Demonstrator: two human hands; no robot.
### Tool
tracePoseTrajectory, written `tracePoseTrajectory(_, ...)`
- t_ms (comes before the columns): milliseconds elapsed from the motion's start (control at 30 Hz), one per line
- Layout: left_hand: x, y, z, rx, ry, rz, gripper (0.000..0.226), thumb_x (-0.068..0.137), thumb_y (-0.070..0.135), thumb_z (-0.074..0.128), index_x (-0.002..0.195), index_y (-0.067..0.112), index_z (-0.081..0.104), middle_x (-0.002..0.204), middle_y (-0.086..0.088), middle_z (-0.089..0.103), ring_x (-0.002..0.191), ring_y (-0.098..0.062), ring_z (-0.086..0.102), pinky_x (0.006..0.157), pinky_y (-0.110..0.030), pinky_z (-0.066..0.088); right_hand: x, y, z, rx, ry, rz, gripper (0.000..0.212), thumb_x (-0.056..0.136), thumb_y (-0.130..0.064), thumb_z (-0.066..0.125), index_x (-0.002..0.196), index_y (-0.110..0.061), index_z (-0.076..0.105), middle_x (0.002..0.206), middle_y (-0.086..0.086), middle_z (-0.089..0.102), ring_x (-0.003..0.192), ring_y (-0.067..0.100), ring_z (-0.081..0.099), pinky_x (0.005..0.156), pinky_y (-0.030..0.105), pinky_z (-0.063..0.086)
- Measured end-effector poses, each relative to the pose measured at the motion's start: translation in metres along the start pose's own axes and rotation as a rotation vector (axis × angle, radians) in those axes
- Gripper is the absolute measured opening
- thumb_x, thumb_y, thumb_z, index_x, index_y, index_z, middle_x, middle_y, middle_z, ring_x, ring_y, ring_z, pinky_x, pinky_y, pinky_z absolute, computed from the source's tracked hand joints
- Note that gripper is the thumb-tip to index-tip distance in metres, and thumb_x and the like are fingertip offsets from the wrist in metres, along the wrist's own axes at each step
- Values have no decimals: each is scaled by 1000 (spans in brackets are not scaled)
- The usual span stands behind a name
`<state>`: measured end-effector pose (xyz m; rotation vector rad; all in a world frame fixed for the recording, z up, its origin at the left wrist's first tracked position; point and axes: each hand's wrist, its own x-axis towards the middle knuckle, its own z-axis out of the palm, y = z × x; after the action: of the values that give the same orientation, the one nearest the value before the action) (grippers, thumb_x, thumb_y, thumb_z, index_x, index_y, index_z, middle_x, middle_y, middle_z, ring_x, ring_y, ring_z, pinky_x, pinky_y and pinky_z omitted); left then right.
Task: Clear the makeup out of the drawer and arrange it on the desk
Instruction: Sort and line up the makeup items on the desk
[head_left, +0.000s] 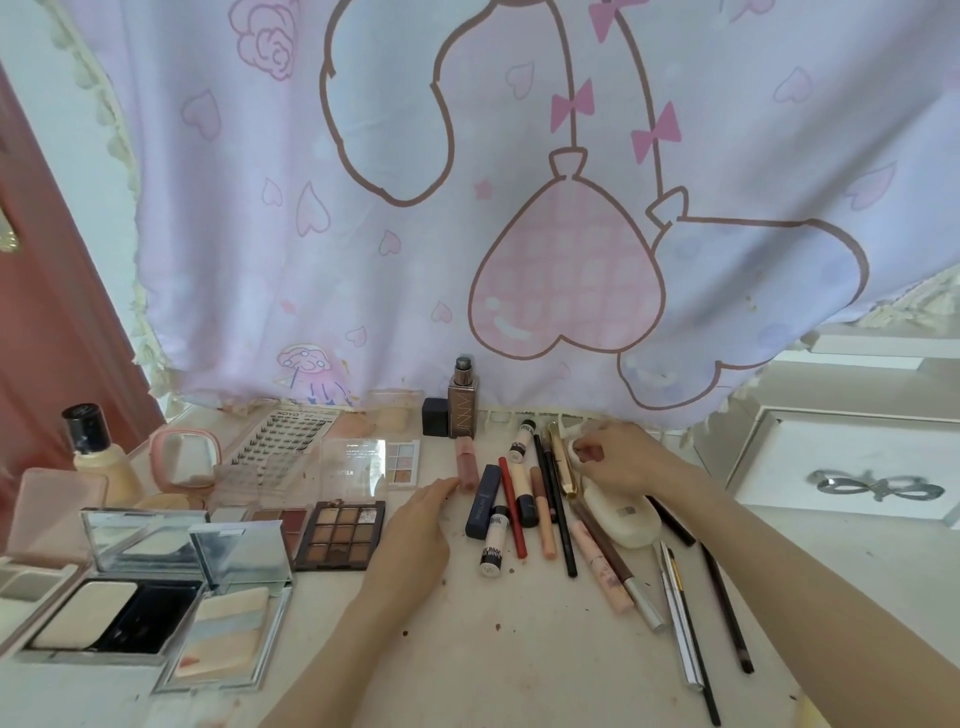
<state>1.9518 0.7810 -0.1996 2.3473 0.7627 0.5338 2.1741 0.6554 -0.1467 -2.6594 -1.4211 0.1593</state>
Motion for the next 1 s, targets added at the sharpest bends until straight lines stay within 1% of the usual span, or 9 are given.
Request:
tracePoseTrajectory(100, -1, 1, 0, 10, 0, -3, 60, 87, -9, 34, 138, 22, 39, 141, 5, 43, 129, -11, 39, 100, -14, 24, -16, -6, -5, 68, -57, 14, 29, 84, -19, 50, 56, -16, 40, 65, -1, 43, 67, 17, 42, 59, 27, 33)
tracePoseTrajectory(200, 1, 4, -3, -2, -6, -26, 56, 91, -5, 34, 140, 21, 37, 143, 5, 41, 131, -10, 36, 105, -17, 23, -33, -12, -12, 157, -11, 25, 9, 84, -18, 55, 80, -12, 59, 86, 5, 57, 83, 20, 53, 72, 29, 42)
tracePoseTrajectory(267, 2, 5, -5, -37, -2, -29, 49, 95, 0, 34, 140, 18, 37, 143, 4, 42, 132, -10, 37, 106, -17, 23, -44, -17, -17, 266, 98, 39, 32, 84, -17, 59, 116, -13, 59, 111, 7, 56, 106, 22, 52, 89, 29, 42)
tracePoseTrajectory(333, 2, 6, -8, -79, 14, -9, 44, 96, 5, 35, 138, 18, 39, 141, 3, 45, 130, -10, 39, 102, -14, 24, -55, -23, -21, 445, 207, 48, 54, 83, -18, 64, 134, -16, 47, 122, 3, 52, 114, 17, 49, 95, 24, 37)
tracePoseTrajectory(500, -4, 33, -20, -157, 84, 236, 40, 93, 13, 50, 130, 28, 48, 128, 9, 52, 109, -2, 51, 97, -21, 41, -84, -41, -23, 758, 246, -54, 49, 80, -24, 71, 125, -26, 51, 117, -13, 60, 109, 1, 55, 98, 21, 42)
tracePoseTrajectory(600, -14, 57, -28, -241, 68, 370, 42, 87, 18, 61, 117, 43, 46, 111, 20, 51, 98, 5, 52, 85, -11, 44, -99, -56, -20, 811, 224, -157, 47, 79, -22, 71, 121, -32, 51, 117, -15, 61, 111, -3, 55, 99, 20, 43)
tracePoseTrajectory(767, -33, 59, -33, -220, 113, 520, 26, 82, 12, 66, 106, 22, 68, 112, 22, 52, 89, 15, 52, 80, -2, 39, -116, -68, -13, 976, 164, -199, 47, 78, -16, 73, 117, -33, 53, 115, -12, 62, 107, -4, 58, 92, 14, 46)
tracePoseTrajectory(900, -49, 56, -26, -161, 187, 513, 22, 85, 26, 61, 102, 15, 68, 103, 13, 58, 87, 18, 49, 80, 0, 36, -122, -77, -1, 1161, 192, -137, 39, 81, -16, 69, 113, -33, 54, 102, -12, 69, 97, -1, 64, 82, 13, 50)
tracePoseTrajectory(1000, -57, 62, -19, -159, 294, 401, 13, 89, 27, 59, 95, 17, 65, 87, 13, 58, 81, 13, 49, 75, 0, 35, -119, -83, 11, 1565, 84, -70, 36, 73, -27, 71, 108, -19, 64, 95, -2, 72, 91, 14, 67, 80, 21, 52)
